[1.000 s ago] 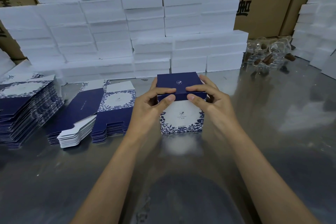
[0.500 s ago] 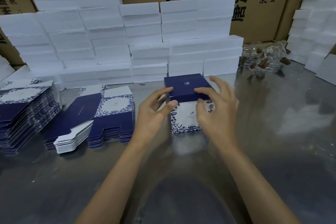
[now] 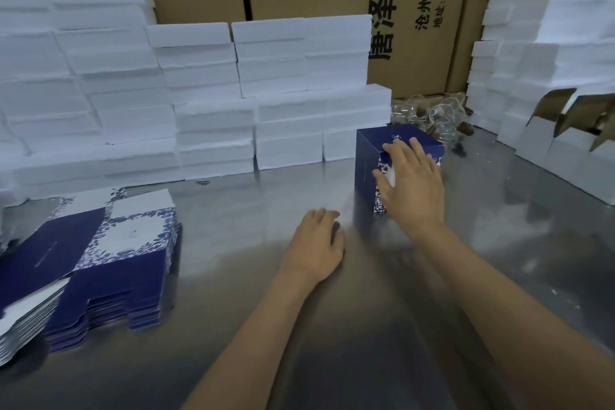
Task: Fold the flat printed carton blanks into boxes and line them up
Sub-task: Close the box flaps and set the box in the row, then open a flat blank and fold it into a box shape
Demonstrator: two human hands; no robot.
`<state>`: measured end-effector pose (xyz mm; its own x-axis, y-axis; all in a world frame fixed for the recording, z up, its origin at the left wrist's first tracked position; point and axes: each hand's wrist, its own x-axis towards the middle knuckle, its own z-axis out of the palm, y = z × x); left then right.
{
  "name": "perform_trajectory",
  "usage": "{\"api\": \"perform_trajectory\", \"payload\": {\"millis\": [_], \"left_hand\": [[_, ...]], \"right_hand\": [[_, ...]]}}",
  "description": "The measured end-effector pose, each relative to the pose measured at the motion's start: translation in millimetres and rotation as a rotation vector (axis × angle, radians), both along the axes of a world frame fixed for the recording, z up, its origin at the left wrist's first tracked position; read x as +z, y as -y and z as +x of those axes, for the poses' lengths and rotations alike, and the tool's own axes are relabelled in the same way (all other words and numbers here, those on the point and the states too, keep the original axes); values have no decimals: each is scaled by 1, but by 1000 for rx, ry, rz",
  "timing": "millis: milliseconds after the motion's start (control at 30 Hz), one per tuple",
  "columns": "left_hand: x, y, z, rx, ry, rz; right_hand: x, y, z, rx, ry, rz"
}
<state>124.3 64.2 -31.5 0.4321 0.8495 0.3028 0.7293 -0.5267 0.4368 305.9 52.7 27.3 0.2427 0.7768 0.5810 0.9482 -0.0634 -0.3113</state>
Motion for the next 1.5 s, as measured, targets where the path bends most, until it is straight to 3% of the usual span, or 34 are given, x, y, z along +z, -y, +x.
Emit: {"api": "perform_trajectory", "payload": {"millis": [300,500,600,667,767,867,967,1067,1267,1367,1500], "left_hand": [[-7,-9,5,22,-26,108],[-2,-10,1,-1,-18,95],[1,-10,0,-26,8,80],[2,-9,-1,-8,108,26],[10,-4,-8,118,437,-152],[19,7,-17,230,713,-274],[27,20,-29,300,779,-262],[38,32,-60,369,761,-102],[58,47,-171,691,391,171],[57,56,-212,853,331,120],[44,63,-232,853,312,21]], "right_hand": [[13,-81,35,6,-40,-101],[27,-92,39,-1,11,-220],[32,-83,23,5,60,-153],[31,-72,4,63,40,-84],[26,-51,-28,154,-81,-80],[14,-30,-60,263,-209,-235],[3,-13,-99,402,-372,-376],[0,-2,-144,493,-583,-444],[-6,14,-228,590,-717,-541],[-16,22,-269,583,-653,-619],[-27,22,-313,451,-407,-633]]}}
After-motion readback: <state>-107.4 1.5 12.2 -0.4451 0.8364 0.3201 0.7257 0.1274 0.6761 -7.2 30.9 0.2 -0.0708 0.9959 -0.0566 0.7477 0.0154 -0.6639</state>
